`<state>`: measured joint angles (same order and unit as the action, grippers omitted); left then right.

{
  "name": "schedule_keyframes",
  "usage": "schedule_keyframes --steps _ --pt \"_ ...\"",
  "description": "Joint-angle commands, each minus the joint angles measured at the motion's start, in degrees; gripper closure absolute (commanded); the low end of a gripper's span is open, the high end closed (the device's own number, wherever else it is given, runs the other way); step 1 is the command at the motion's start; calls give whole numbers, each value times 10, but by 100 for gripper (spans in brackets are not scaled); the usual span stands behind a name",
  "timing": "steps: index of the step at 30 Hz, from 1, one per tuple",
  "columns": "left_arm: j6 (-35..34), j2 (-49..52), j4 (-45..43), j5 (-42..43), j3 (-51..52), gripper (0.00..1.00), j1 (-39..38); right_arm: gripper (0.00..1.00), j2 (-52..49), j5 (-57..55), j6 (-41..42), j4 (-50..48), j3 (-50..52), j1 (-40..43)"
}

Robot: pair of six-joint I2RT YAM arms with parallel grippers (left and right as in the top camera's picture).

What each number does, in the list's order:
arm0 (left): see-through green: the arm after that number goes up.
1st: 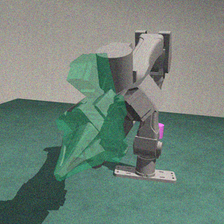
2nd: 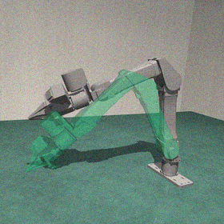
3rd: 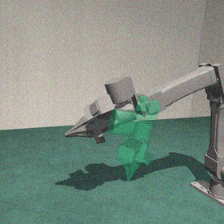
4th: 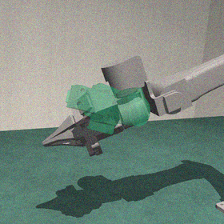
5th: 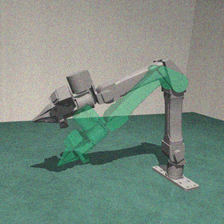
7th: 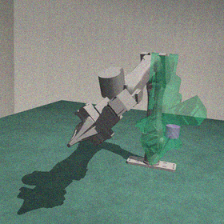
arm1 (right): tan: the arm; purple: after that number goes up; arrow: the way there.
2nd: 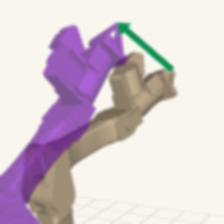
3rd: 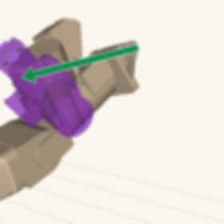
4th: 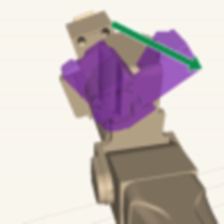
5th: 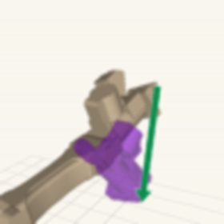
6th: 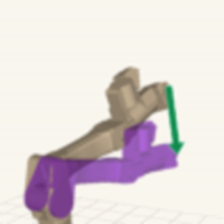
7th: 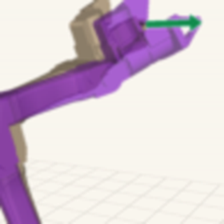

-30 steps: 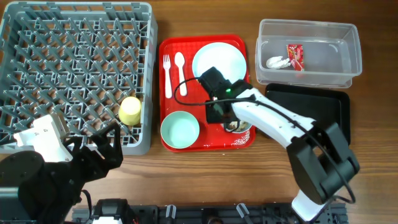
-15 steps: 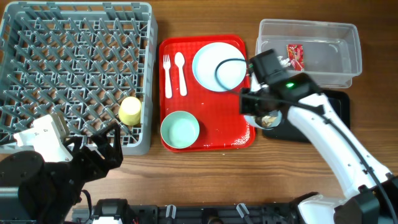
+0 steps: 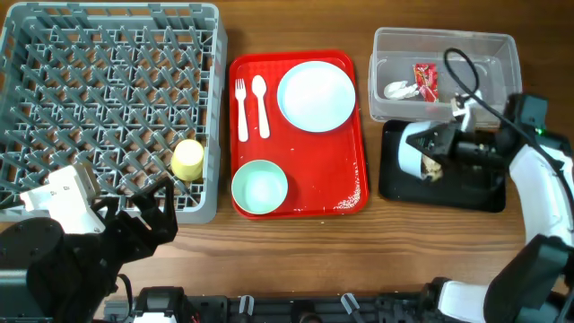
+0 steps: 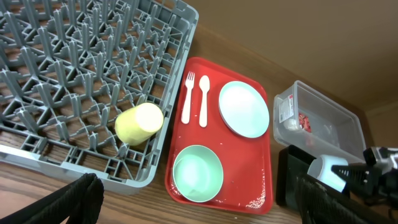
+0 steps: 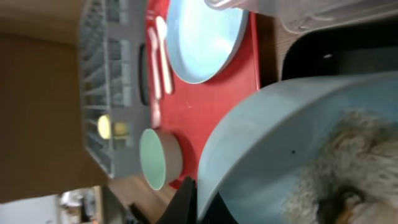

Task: Sort waste into correct bins and load items into the dishwasher rack
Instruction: 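Grasp the blue rice bowl with the right gripper and tip rice onto black tray, then set the emptied blue bowl back on the red tray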

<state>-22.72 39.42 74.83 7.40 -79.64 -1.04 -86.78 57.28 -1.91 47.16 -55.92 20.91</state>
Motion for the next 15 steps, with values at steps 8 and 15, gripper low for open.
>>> schedule_keyframes --steps 8,15 --pt "13 -1 -1 5 -5 0 -1 96 -24 304 -86 -98 73 107" --pt "13 -1 -1 5 -5 0 -1 96 -23 274 -68 -101 73 113"
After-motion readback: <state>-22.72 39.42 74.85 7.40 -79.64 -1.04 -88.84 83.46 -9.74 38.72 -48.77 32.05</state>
